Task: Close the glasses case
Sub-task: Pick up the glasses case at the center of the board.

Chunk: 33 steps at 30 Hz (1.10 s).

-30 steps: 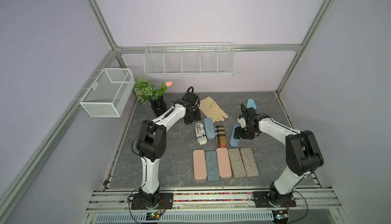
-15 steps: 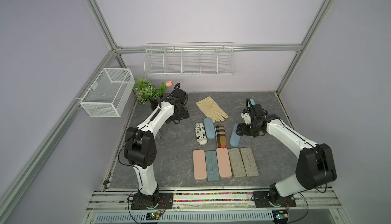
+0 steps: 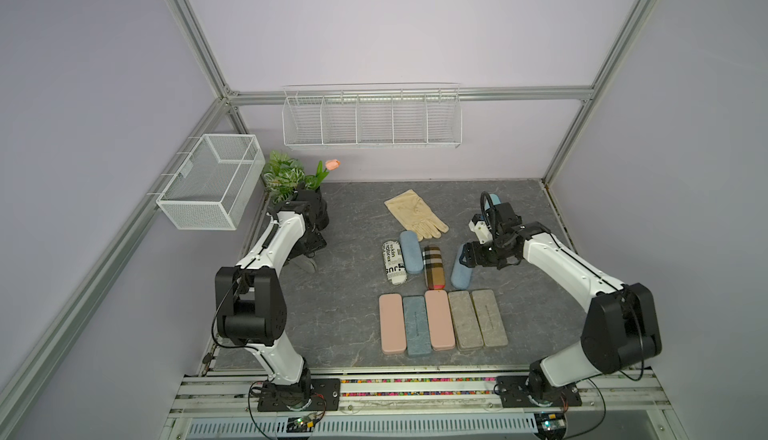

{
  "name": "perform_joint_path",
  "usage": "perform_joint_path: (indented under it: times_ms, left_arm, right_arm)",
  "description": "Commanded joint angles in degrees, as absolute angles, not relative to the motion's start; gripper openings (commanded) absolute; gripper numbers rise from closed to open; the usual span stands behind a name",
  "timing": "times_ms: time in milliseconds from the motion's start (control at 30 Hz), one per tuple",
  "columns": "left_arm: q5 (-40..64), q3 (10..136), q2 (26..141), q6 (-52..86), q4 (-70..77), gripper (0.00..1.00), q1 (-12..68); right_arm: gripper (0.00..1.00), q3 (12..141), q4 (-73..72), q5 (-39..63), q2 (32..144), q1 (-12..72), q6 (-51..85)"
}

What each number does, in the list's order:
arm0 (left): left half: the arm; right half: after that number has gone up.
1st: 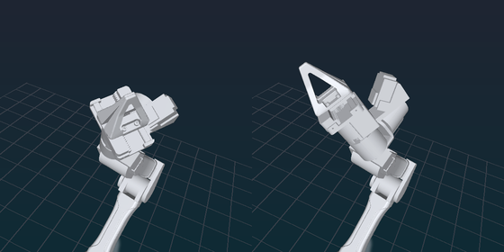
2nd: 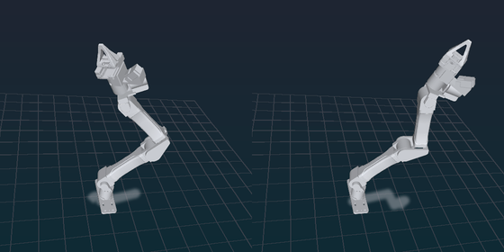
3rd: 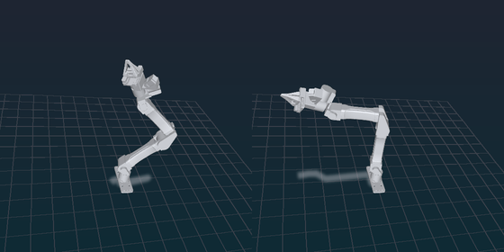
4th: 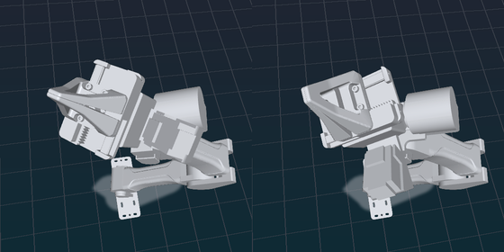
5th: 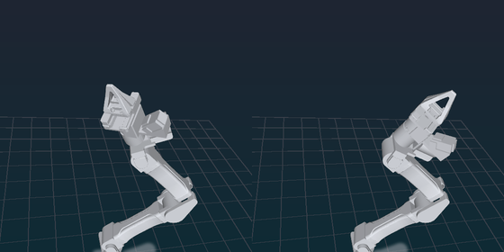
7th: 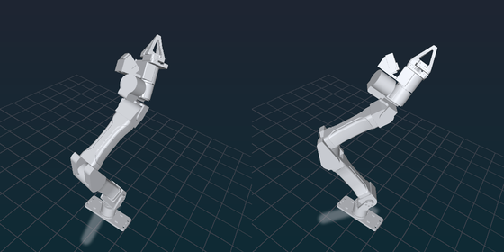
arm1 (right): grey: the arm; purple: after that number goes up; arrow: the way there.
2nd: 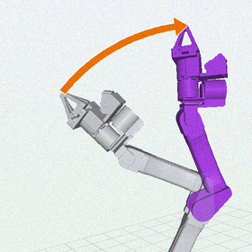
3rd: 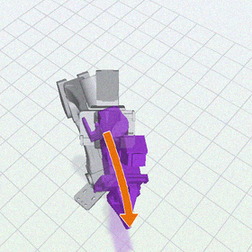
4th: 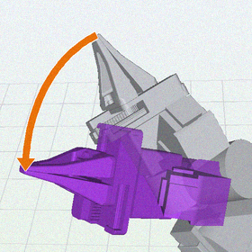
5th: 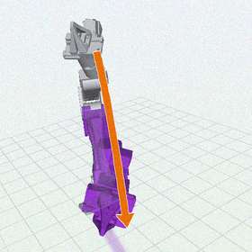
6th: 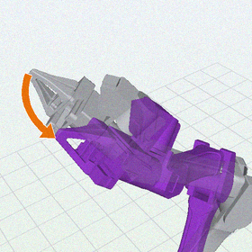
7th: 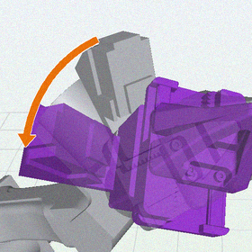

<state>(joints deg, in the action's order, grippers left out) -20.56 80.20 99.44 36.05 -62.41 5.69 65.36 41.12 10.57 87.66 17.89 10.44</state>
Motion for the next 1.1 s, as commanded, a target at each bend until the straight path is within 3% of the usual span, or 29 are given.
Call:
perform_joint_path:
  times_ms: [0,267,533,733,867,1067]
  left_arm:
    - [-20.3,80.4,102.4,36.1,-60.0,0.95,4.1]
    - [-16.3,81.9,109.6,35.1,-54.8,0.90,2.8]
    - [-12.0,78.1,110.2,35.0,-51.0,0.58,2.6]
    - [-8.2,72.7,102.2,34.4,-47.9,0.36,4.5]
    - [-3.1,67.9,94.6,32.7,-44.0,0.29,8.6]
    - [11.5,58.8,86.2,31.5,-28.0,0.27,15.3]
  right_arm:
    - [0.72,65.8,42.4,11.8,88.3,18.2,9.2]
    - [0.71,66.2,43.7,11.5,88.1,18.2,9.0]
    - [0.71,65.7,44.7,11.0,86.4,18.2,9.3]
    - [0.72,65.7,44.4,11.2,86.1,18.1,10.1]
    - [0.72,66.3,44.2,11.3,86.0,17.9,10.5]
    - [0.72,68.6,44.1,12.7,86.4,17.6,11.8]
